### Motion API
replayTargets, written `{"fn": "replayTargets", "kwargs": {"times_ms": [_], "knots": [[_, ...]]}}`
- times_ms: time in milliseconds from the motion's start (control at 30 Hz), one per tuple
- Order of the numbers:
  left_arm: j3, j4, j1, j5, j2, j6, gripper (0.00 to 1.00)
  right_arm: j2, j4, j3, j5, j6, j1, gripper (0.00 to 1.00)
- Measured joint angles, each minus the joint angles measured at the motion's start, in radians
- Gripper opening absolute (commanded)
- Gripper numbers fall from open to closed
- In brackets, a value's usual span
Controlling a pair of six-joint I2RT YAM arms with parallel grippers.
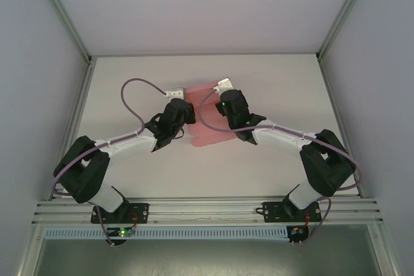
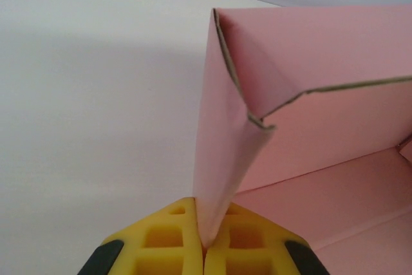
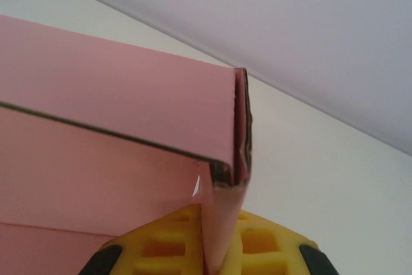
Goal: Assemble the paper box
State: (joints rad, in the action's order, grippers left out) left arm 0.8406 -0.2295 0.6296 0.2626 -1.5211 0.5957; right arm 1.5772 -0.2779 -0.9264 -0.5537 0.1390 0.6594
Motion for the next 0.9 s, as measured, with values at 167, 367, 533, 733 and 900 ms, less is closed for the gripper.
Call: {"fn": "replayTargets", "kwargs": {"times_ms": [167,367,533,733,900], "knots": [[0.005,0.02,0.0,0.003,0.0,0.041,0.0,0.024,0.0,-0.019,-0.033,0.014,0.0,0.02],[0.026,0.043,0.0,0.003,0.0,0.066,0.0,0.053,-0.01,-0.046,-0.087,0.038,0.0,0.02],[0.039,0.046,0.0,-0.006,0.0,0.075,0.0,0.053,-0.033,-0.052,-0.116,0.065,0.0,0.02],[0.034,0.042,-0.005,-0.033,-0.002,0.064,0.0,0.043,-0.015,-0.051,-0.036,0.048,-0.011,0.04],[0.032,0.036,-0.018,-0.074,-0.025,0.044,0.0,-0.001,-0.003,0.002,0.196,-0.011,-0.079,0.15]]}}
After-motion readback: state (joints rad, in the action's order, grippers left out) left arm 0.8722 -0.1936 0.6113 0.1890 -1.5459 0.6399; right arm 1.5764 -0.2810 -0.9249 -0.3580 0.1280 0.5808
